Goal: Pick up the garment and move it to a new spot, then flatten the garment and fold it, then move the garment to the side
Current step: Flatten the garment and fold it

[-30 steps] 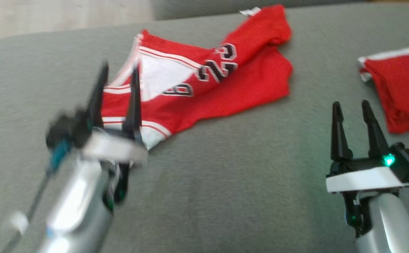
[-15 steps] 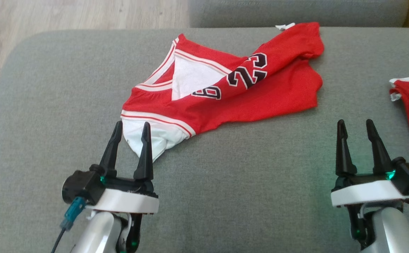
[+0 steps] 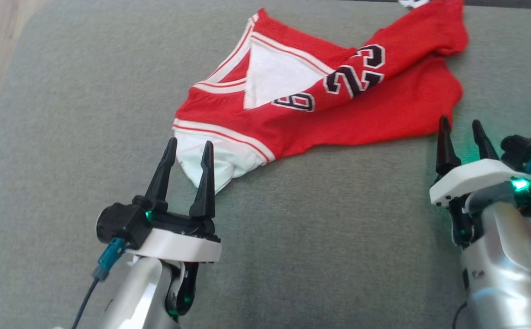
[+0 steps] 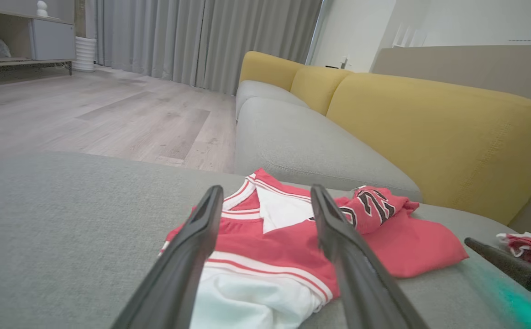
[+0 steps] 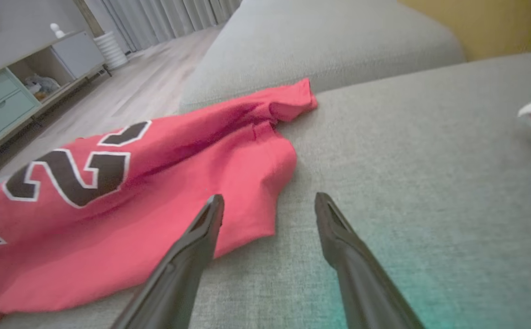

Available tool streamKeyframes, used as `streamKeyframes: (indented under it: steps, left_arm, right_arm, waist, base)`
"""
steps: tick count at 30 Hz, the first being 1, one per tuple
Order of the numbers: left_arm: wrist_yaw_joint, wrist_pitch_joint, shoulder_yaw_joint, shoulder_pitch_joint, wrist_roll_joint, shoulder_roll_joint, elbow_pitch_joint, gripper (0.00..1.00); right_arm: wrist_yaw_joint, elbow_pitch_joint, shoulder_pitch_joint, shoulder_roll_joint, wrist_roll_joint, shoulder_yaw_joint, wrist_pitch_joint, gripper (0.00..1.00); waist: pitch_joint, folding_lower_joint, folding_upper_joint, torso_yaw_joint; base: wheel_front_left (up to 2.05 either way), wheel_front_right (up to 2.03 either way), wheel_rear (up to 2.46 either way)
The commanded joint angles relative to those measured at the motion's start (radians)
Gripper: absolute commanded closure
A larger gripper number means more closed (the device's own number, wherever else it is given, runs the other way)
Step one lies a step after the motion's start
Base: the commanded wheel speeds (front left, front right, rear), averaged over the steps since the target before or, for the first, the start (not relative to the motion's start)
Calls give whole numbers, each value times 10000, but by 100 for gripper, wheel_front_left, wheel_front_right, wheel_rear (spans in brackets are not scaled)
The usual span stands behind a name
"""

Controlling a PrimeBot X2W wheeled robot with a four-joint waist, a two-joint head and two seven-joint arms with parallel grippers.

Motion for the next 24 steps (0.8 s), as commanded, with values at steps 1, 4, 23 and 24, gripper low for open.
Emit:
streamKeyframes:
  steps: [1, 4, 23, 24]
  left_arm:
    - [-73, -51, 315, -364, 72, 24, -227, 0]
    - [-122, -51, 325, -403, 91, -12, -180, 0]
    - [-74, -51, 510, -122, 51, -51, -278, 0]
    - [-70, -51, 503, -99, 38, -51, -296, 0]
  right_arm:
    - [23, 313, -470, -3, -116, 139, 23, 0]
    - [23, 1346, -1022, -3, -527, -91, -69, 0]
    - [23, 1730, -963, -3, -3050, -1671, -1286, 100]
    - [23, 1501, -779, -3, -3189, -1793, -1290, 100]
  waist:
    - [101, -2, 0, 201]
    - [138, -2, 0, 336]
    - [-543, -2, 0, -628]
    - [-598, -2, 0, -728]
  base:
    - [0, 0, 0]
    - [0, 0, 0]
    - [0, 0, 0]
    - [0, 0, 0]
